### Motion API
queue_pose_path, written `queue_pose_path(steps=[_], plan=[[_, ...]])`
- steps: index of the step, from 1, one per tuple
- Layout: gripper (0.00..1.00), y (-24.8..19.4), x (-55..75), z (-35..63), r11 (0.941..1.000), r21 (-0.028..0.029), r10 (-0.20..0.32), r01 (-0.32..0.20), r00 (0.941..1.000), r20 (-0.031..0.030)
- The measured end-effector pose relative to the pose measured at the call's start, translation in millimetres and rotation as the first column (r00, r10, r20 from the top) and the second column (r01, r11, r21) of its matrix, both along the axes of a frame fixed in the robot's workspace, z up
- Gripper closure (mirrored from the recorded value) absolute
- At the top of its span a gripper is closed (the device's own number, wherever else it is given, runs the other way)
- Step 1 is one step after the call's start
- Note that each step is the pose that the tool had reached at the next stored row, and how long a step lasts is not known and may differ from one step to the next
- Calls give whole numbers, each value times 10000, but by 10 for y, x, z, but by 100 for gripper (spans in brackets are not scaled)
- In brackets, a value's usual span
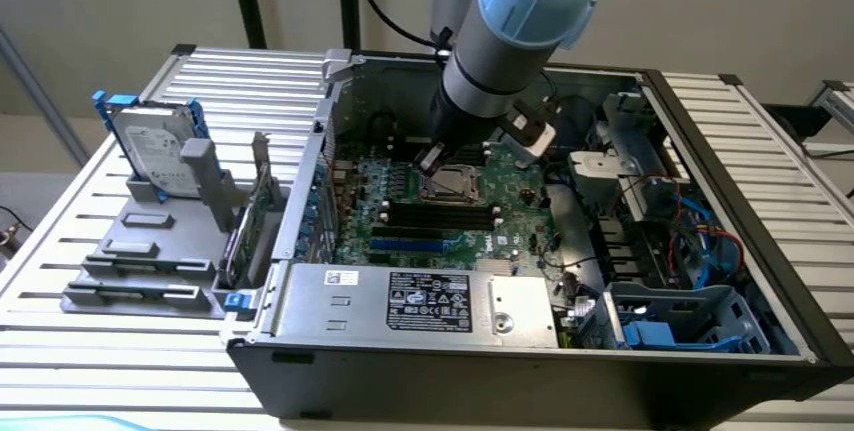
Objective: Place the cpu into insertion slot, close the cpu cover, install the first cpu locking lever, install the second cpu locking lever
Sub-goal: 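Install the second cpu locking lever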
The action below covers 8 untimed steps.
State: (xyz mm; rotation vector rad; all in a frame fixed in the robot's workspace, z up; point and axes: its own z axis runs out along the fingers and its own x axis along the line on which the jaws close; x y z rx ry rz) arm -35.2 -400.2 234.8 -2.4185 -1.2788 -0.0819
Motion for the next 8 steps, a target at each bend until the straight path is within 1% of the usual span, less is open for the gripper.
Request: queue_pose_path(steps=[3, 5, 8], plan=[[89, -54, -66, 37, 10000, 0, 0, 0, 10000, 0], [89, -98, -91, 72, 10000, 1, 1, -1, 10000, 0], [89, -199, -95, 158, 10000, 2, 0, 0, 10000, 0]])
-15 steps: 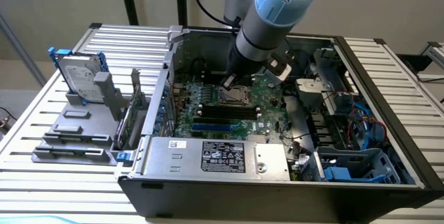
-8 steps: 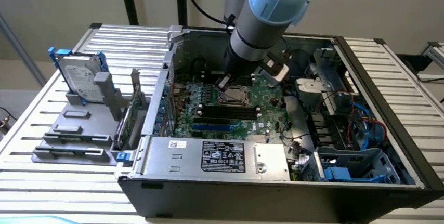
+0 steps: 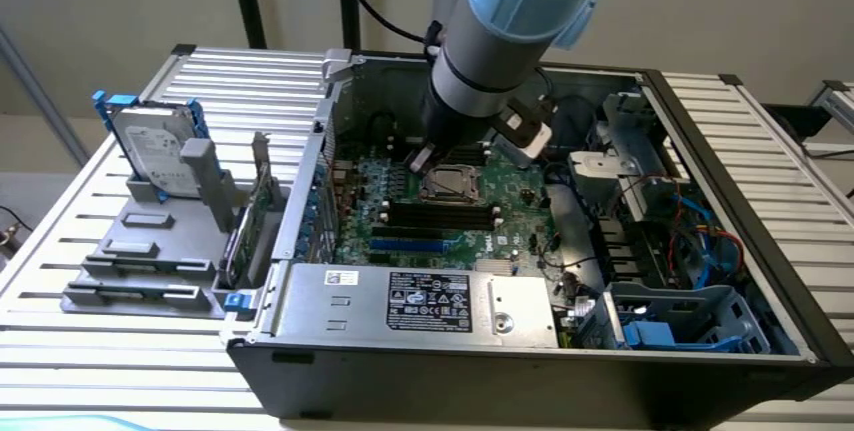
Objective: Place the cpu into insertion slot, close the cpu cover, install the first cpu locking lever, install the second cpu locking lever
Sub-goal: 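Install the second cpu locking lever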
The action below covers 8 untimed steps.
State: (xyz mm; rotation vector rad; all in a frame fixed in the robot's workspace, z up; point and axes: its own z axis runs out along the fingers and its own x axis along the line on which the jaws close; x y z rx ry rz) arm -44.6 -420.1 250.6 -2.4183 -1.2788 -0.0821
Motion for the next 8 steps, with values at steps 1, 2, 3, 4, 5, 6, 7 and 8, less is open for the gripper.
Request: queue_pose_path(steps=[1, 2, 3, 4, 5, 6, 7, 8], plan=[[89, -37, 0, 17, 10000, -1, 0, 0, 10000, 0], [89, -76, 0, 20, 10000, -1, 0, 0, 10000, -1], [89, -106, 0, 20, 10000, -1, 0, 0, 10000, -1], [89, -128, 0, 20, 10000, -2, 0, 0, 10000, -1], [89, -138, -1, 19, 10000, -2, 0, 0, 10000, 0], [89, -144, -3, 16, 10000, -2, -2, 2, 10000, 7], [89, -146, -3, 11, 10000, 0, -1, 1, 10000, 18], [89, -146, -4, 0, 10000, 0, -1, 1, 10000, 52]])
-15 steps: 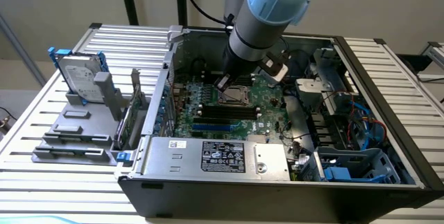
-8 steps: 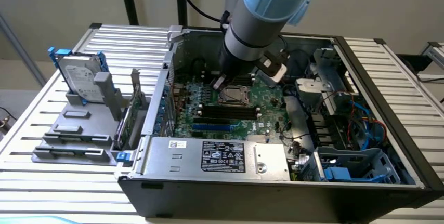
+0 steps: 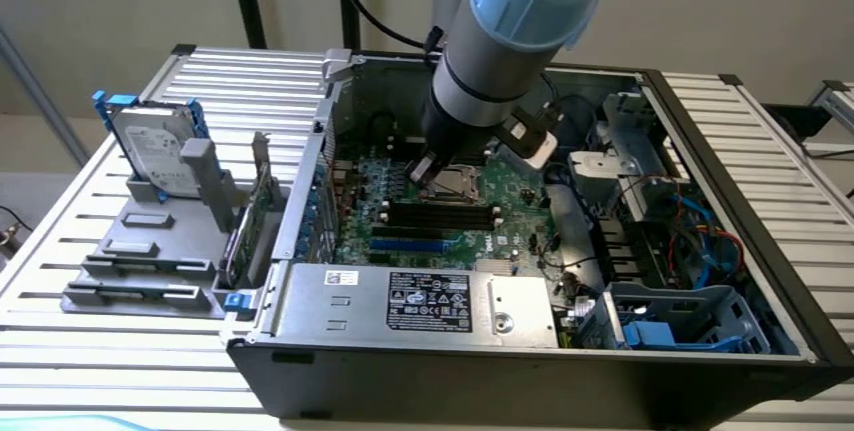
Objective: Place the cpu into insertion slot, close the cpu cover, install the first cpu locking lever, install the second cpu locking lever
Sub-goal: 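Install the second cpu locking lever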
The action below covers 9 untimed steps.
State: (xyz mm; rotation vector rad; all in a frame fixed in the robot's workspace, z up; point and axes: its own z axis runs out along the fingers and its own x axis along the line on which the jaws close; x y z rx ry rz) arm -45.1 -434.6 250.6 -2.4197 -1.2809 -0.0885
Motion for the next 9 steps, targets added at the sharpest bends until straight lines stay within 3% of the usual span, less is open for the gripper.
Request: queue_pose_path(steps=[5, 9], plan=[[89, 0, -26, -71, 10000, -1, 1, -1, 9997, 230], [89, 0, -60, -116, 10000, 2, 0, 0, 9996, 267]])
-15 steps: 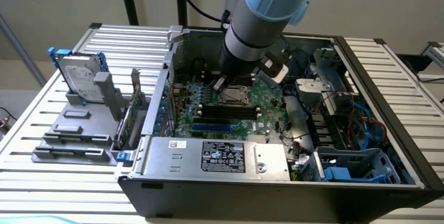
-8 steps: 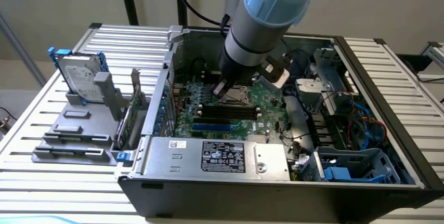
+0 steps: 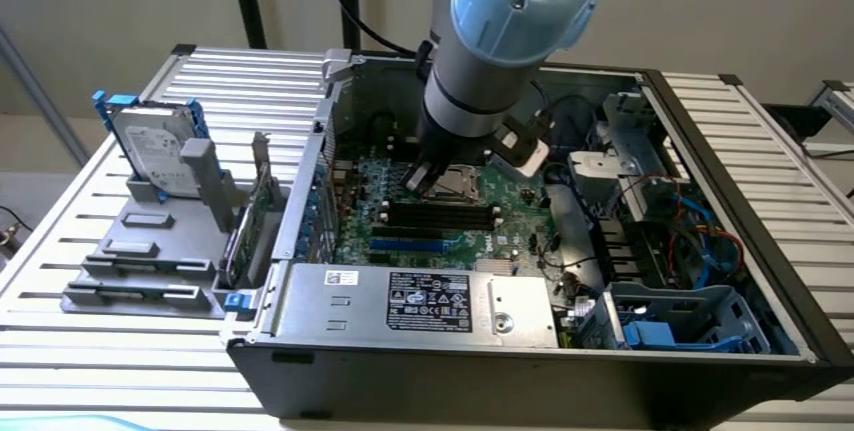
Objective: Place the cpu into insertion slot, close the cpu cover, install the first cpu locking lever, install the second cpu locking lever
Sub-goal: 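Install the second cpu locking lever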
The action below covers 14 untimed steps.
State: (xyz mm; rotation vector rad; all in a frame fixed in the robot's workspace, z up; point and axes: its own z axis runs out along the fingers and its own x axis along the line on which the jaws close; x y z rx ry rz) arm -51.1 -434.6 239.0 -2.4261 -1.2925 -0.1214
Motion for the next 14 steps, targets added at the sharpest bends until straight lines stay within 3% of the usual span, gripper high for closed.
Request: queue_pose_path(steps=[10, 14], plan=[[89, 16, -3, -53, 10000, 64, 1, -1, 10000, -5], [89, 18, -4, -74, 10000, 69, 0, 1, 10000, -79]])
